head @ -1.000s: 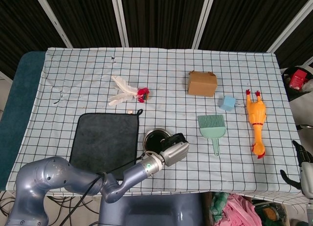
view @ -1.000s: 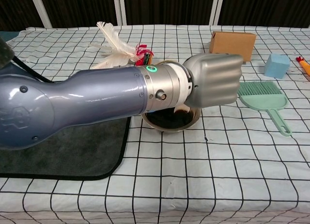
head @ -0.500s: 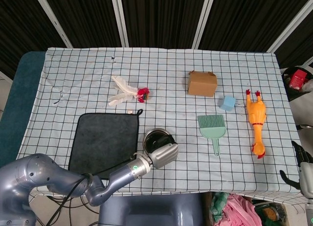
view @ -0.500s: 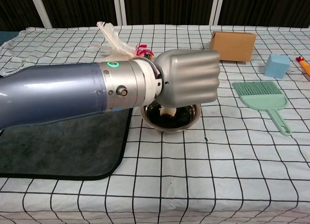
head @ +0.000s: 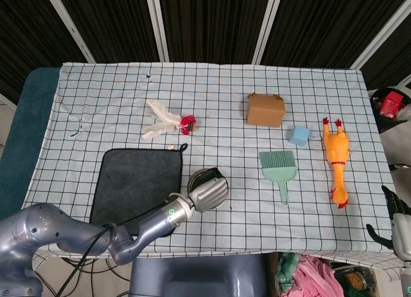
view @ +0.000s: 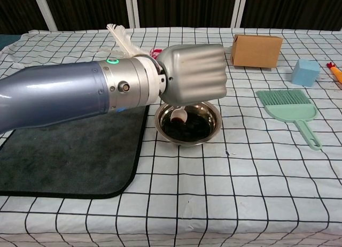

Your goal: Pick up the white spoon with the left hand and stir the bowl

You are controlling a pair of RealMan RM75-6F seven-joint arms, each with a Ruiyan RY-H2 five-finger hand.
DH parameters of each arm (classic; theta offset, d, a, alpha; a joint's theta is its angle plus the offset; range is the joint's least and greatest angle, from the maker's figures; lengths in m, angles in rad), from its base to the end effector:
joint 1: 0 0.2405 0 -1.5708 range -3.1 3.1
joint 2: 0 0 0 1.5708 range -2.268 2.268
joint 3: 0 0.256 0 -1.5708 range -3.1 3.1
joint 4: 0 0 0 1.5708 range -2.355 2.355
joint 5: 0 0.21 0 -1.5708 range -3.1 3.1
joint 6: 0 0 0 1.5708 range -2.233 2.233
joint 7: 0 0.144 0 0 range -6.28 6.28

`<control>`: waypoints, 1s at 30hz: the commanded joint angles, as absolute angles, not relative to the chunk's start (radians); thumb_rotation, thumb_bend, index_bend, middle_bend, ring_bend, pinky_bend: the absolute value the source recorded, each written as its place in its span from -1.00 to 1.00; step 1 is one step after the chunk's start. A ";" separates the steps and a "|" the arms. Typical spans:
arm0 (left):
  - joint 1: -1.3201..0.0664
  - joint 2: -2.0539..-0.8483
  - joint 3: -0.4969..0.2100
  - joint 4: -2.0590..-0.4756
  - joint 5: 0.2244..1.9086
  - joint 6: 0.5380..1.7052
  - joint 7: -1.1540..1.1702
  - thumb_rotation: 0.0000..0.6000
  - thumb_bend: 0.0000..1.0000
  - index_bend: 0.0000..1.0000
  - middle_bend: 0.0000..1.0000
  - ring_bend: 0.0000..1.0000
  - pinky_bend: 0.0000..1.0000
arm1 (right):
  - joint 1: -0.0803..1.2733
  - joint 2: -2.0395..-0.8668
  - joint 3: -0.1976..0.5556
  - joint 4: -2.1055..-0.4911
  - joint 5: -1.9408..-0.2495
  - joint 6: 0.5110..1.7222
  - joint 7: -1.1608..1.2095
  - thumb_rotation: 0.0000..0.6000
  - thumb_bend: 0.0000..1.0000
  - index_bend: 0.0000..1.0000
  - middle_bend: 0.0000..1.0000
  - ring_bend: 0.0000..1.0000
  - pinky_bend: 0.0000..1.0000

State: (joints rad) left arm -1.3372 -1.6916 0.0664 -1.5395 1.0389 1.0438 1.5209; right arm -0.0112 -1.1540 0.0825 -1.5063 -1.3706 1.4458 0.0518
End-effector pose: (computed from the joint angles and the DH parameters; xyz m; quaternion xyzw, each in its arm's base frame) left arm 0.0187 0.3035 -0.0837 -0.8314 0.3206 -0.2063 0.4042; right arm -0.3616 -0.1541 0.1665 0.5301 -0.4379 0.3337 0.6449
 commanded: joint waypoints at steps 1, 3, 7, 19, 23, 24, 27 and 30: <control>-1.326 -1.715 0.037 -1.504 1.056 1.034 1.459 1.00 -0.02 0.48 0.97 0.85 0.75 | -0.011 -1.154 0.082 -1.506 -1.370 1.445 0.051 1.00 -0.56 -1.00 -0.77 -0.64 -0.49; -1.319 -1.724 0.026 -1.492 1.057 1.032 1.432 1.00 -0.04 0.47 0.97 0.85 0.75 | -0.011 -1.154 0.083 -1.506 -1.369 1.445 0.052 1.00 -0.56 -1.00 -0.77 -0.64 -0.49; -1.302 -1.734 0.007 -1.489 1.016 1.025 1.412 1.00 -0.08 0.43 0.96 0.84 0.75 | -0.012 -1.153 0.084 -1.505 -1.366 1.445 0.055 1.00 -0.56 -1.00 -0.77 -0.64 -0.49; -1.299 -1.730 -0.042 -1.544 0.816 1.033 1.485 1.00 -0.68 -0.38 0.90 0.81 0.75 | -0.012 -1.155 0.086 -1.505 -1.365 1.448 0.053 1.00 -0.56 -1.00 -0.77 -0.65 -0.49; -1.304 -1.720 -0.048 -1.562 0.775 1.057 1.518 1.00 -0.69 -0.54 0.87 0.79 0.75 | -0.012 -1.157 0.085 -1.504 -1.364 1.446 0.051 1.00 -0.56 -1.00 -0.77 -0.64 -0.49; -1.306 -1.715 -0.051 -1.568 0.765 1.069 1.528 1.00 -0.69 -0.56 0.87 0.79 0.75 | -0.011 -1.158 0.085 -1.504 -1.363 1.444 0.050 1.00 -0.56 -1.00 -0.77 -0.64 -0.49; -1.304 -1.696 -0.064 -1.591 0.755 1.106 1.537 1.00 -0.69 -0.57 0.81 0.73 0.73 | -0.011 -1.159 0.085 -1.502 -1.362 1.442 0.049 1.00 -0.56 -1.00 -0.77 -0.64 -0.49; -1.286 -1.654 -0.075 -1.638 0.777 1.165 1.519 1.00 -0.69 -0.57 0.61 0.50 0.58 | -0.010 -1.160 0.084 -1.502 -1.362 1.440 0.046 1.00 -0.56 -1.00 -0.77 -0.64 -0.49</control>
State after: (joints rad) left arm -1.2993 -1.6835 -0.0643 -1.6035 0.7638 1.1266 1.5305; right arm -0.0100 -1.1604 0.0844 -1.5020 -1.3619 1.4401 0.0461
